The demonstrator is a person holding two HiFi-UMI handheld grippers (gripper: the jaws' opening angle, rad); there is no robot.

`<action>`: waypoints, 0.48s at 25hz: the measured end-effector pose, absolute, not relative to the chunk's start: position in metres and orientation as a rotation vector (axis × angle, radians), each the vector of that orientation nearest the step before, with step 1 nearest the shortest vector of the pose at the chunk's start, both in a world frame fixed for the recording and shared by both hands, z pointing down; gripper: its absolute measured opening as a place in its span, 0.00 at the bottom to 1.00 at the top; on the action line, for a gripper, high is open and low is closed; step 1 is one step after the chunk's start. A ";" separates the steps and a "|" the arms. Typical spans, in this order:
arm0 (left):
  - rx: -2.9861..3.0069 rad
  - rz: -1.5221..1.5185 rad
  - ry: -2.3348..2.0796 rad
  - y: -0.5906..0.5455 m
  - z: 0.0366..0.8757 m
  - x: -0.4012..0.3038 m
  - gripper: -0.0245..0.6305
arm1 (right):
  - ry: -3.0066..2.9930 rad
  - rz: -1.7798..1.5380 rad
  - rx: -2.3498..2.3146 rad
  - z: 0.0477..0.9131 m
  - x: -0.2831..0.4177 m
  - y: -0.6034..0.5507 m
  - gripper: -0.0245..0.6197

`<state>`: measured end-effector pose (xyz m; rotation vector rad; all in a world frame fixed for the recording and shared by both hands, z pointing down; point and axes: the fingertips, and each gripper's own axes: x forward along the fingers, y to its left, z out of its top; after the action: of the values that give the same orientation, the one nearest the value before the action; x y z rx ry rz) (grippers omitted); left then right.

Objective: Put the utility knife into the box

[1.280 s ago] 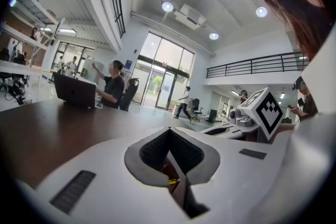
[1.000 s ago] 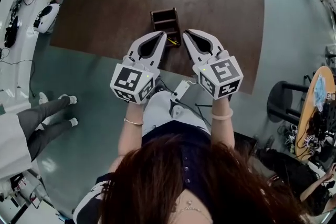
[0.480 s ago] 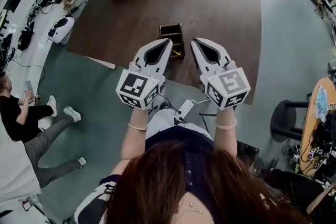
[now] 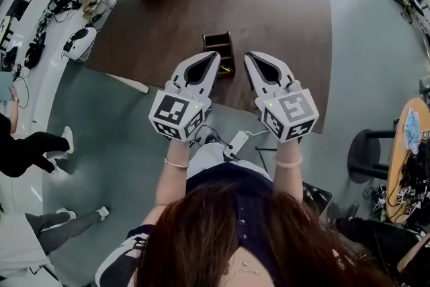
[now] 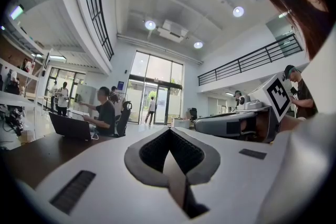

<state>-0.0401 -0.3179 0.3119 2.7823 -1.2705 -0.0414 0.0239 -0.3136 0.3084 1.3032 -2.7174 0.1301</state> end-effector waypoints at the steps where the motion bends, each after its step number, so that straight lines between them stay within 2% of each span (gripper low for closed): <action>1: 2.784 -0.041 -1.268 -0.317 0.312 -0.039 0.03 | -2.717 0.129 1.305 0.308 0.025 -0.313 0.06; 12: 2.781 -0.026 -1.272 -0.315 0.316 -0.037 0.03 | -2.727 0.137 1.288 0.312 0.024 -0.314 0.06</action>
<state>-0.0373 -0.3146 0.3155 2.7809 -1.2716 -0.0264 0.0236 -0.3145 0.3118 1.2876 -2.7273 0.1370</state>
